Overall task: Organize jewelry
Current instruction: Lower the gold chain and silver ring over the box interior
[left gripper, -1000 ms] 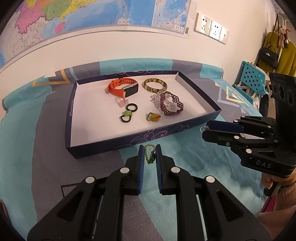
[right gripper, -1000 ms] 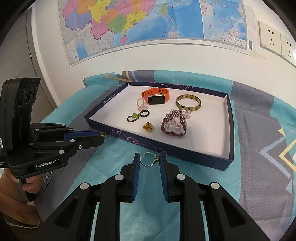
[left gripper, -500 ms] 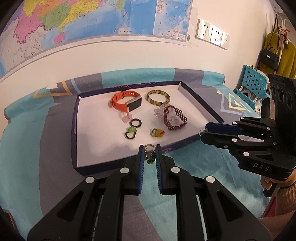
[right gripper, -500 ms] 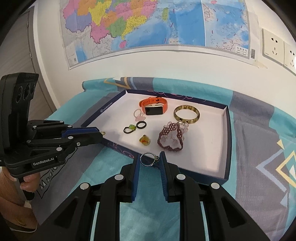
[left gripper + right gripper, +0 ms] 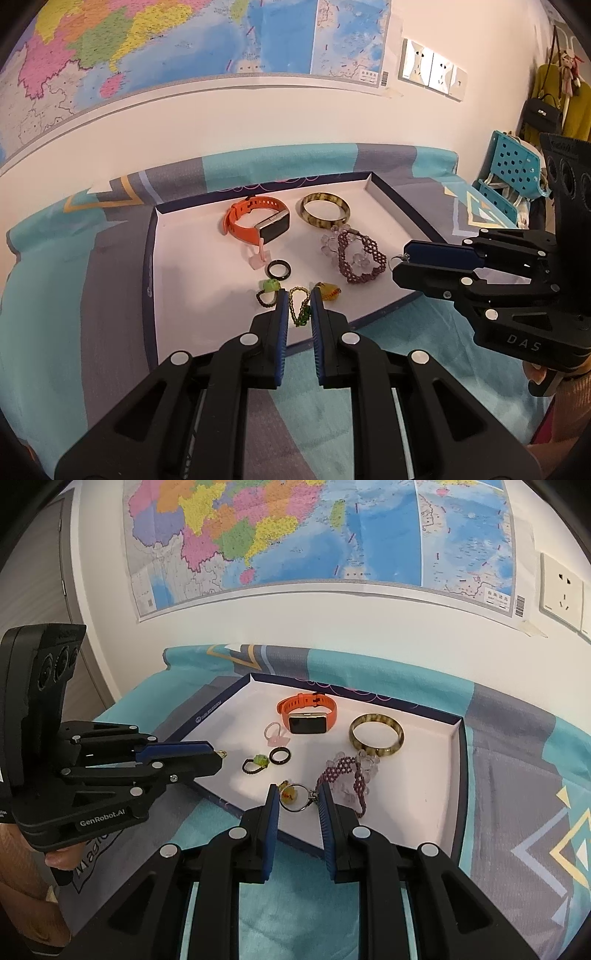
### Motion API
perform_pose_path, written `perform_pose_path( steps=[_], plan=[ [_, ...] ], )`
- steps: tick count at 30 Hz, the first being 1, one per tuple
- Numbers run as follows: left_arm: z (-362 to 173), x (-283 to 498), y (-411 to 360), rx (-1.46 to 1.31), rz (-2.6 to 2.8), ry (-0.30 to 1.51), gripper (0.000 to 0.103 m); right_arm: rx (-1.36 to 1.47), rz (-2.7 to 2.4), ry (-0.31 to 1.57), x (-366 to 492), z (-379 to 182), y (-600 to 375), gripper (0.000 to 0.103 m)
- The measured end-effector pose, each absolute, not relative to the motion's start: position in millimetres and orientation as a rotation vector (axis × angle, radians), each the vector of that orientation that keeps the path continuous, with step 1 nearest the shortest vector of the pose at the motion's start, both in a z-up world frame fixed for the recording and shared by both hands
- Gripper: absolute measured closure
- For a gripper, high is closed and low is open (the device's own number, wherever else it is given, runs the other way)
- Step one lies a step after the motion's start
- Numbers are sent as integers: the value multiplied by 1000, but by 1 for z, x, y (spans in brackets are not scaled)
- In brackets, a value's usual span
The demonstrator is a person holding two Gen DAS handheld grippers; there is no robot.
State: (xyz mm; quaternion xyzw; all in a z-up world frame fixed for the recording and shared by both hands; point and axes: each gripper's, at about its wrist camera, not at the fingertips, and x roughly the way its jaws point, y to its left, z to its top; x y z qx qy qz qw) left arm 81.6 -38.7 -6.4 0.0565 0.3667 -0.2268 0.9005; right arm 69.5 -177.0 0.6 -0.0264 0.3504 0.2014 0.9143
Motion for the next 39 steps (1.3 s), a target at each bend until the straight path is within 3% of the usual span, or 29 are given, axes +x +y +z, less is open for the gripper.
perform_pose_path(
  steps=[39],
  plan=[
    [-19,123,-55,130,-439,807,90,-64,396,772,123,-13,-168,84]
  ],
)
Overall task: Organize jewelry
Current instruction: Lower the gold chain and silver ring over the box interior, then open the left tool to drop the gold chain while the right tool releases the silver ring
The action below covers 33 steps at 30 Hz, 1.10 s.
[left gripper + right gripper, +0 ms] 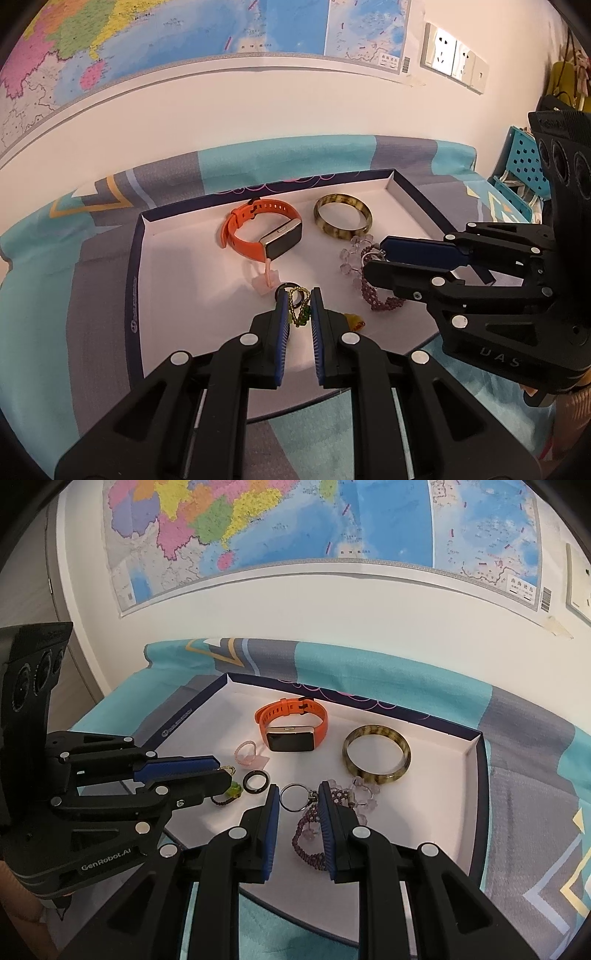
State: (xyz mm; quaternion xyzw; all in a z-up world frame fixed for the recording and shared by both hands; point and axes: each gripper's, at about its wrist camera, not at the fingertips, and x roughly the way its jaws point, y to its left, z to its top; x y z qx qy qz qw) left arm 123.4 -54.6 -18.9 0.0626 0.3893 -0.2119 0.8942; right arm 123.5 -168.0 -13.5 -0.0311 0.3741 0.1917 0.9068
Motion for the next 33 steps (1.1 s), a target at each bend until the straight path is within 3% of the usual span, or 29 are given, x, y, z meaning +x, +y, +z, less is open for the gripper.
perform_pose_path(
  steps=[33],
  plan=[
    [-37,148,-58,105,-410,883,90,-82,377,821,147,-26,-160,84]
  ],
)
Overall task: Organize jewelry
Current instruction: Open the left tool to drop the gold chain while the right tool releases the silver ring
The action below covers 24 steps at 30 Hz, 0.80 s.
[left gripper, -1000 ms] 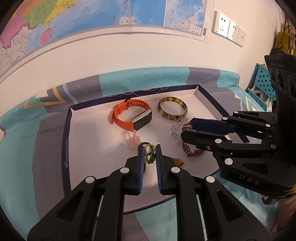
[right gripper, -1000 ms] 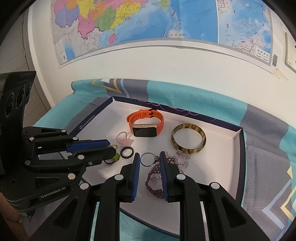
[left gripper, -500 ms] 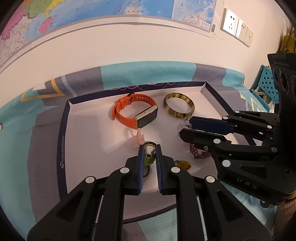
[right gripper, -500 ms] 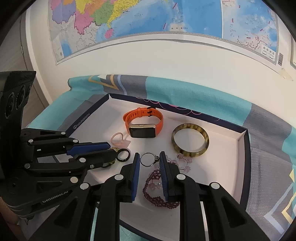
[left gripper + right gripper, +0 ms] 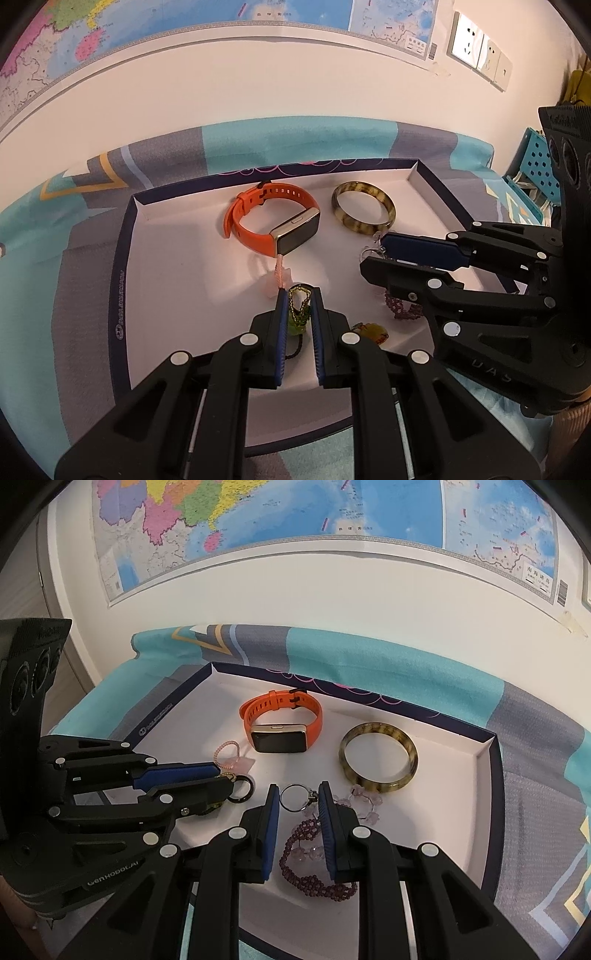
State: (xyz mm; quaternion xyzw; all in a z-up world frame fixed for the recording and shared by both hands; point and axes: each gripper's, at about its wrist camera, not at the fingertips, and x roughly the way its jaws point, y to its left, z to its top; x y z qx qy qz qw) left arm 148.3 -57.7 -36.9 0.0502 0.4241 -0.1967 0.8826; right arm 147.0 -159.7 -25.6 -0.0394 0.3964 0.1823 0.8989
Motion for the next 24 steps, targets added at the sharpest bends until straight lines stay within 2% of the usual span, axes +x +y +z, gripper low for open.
perform_pose_path(
  steps=[24],
  plan=[
    [-43,154,-63,121,-392,900,87,-80,362,839,152,-31,-162,83]
  ],
)
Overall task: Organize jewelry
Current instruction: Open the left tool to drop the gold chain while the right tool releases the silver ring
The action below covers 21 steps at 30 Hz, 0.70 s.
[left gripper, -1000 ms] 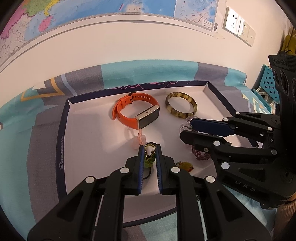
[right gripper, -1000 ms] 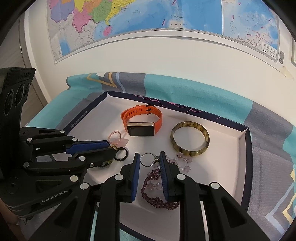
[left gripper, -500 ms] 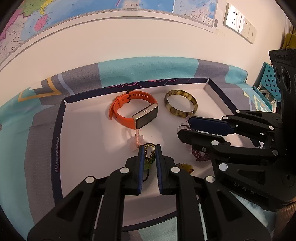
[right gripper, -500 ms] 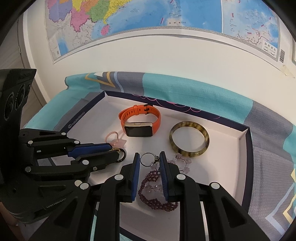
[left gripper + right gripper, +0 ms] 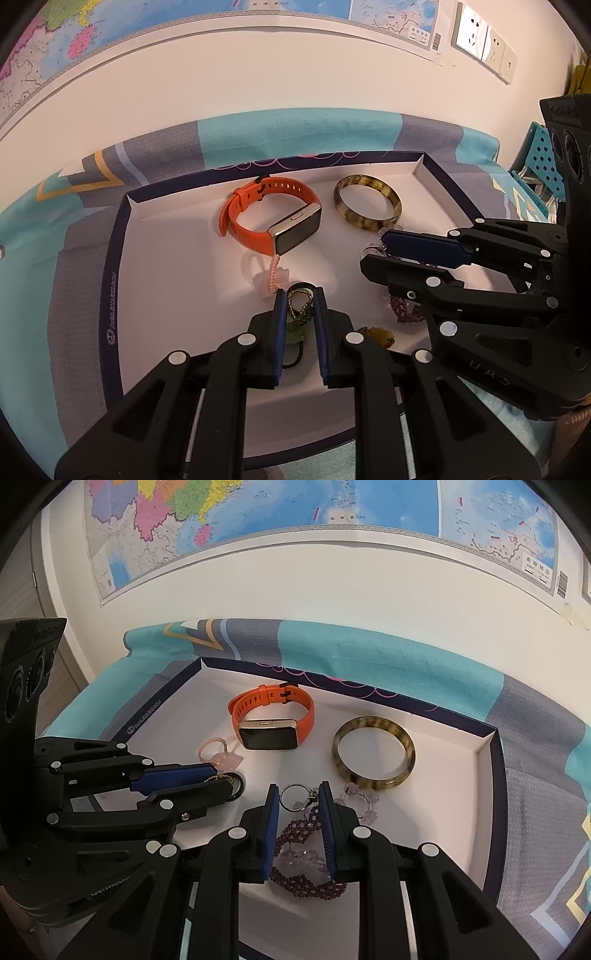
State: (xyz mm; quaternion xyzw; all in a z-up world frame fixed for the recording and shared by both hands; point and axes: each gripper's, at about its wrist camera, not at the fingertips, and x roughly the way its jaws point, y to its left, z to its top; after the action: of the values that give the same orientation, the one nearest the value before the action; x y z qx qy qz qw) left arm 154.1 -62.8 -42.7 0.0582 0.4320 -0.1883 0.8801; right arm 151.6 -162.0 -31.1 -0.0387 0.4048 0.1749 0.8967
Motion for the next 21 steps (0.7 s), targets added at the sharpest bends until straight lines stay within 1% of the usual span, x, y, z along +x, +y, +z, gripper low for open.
perform_pose_path(
  steps=[3,6,10,13,16,18,19,20,21],
  plan=[
    [-43,154,-63,121,-387,898,87,-78,356,837,151,-31,-163,83],
    [-41,152,-64,122,-390,889,83,-74,355,838,152,-31,-163,83],
    [-38,148,-62,130,-386,869,74,-74,353,834,151,-31,-164,83],
    [-35,144,-60,133,-380,852,63,-69,353,831,150,-31,-165,83],
    [-32,140,-58,133,-376,842,62,-56,359,828,150,-30,-167,82],
    [-29,137,-57,136,-373,831,59,-49,363,825,148,-29,-168,80],
    [-27,135,-56,138,-372,821,54,-43,365,821,147,-28,-169,75],
    [-25,133,-56,141,-371,814,51,-35,370,816,145,-27,-170,73],
    [-23,129,-55,146,-367,801,49,-28,377,812,144,-26,-171,72]
  ],
)
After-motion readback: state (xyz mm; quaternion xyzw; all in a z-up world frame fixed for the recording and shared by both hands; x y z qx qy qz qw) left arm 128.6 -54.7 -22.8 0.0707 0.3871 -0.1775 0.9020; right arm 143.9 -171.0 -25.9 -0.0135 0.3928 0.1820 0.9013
